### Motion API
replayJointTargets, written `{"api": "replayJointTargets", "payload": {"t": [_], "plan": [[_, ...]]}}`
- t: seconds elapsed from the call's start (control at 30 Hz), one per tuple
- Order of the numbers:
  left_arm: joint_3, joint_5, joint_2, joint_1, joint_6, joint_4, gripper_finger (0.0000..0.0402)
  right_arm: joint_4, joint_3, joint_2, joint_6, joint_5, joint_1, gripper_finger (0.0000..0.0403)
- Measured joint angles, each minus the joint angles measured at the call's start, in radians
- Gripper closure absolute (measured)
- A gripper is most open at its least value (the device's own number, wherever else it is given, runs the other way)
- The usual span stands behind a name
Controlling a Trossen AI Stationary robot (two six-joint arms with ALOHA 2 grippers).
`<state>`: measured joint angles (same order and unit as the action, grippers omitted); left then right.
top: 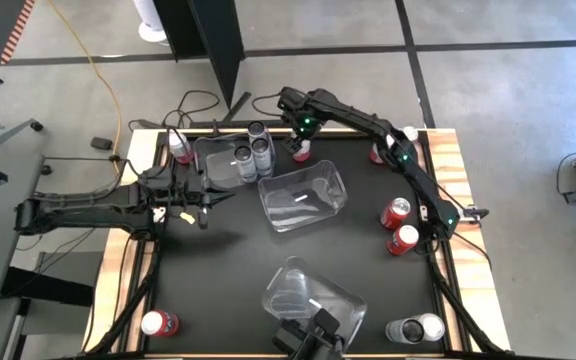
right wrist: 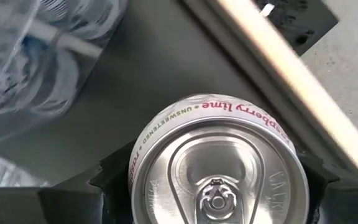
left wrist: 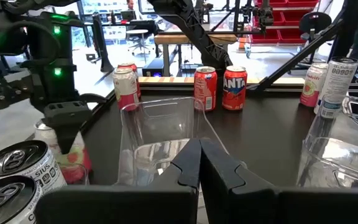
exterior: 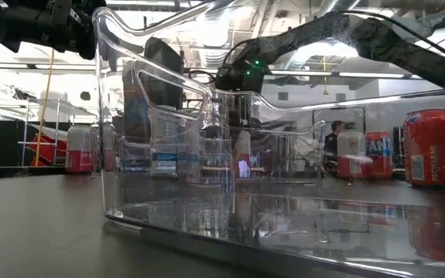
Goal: Sort soda cans
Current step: Put the top center pink-white soda can in the middle transparent bin
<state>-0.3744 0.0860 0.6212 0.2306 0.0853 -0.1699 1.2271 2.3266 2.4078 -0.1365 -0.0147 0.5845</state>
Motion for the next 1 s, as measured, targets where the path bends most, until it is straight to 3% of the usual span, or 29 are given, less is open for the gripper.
{"api": "replayJointTargets", "payload": {"t": [0.17,0.5,0.63,0.87,1.0], "plan": [[0.0,0.0,0.0,0.0,-0.001,0.0,0.0401,0.045,-0.004,-0.048,0.014,0.028,-0.031,0.0102],[0.0,0.0,0.0,0.0,-0.004,0.001,0.0401,0.081,-0.001,-0.264,0.009,0.081,-0.082,0.0102],[0.0,0.0,0.0,0.0,-0.006,0.001,0.0401,0.142,0.002,-0.345,-0.014,0.096,-0.15,0.0104],[0.0,-0.003,0.0,0.0,-0.019,0.003,0.0401,0.211,-0.001,-0.374,-0.102,0.14,-0.303,0.0104],[0.0,-0.004,0.0,0.0,-0.021,0.004,0.0401,0.219,-0.079,-0.38,-0.175,0.153,-0.378,0.0104]]}}
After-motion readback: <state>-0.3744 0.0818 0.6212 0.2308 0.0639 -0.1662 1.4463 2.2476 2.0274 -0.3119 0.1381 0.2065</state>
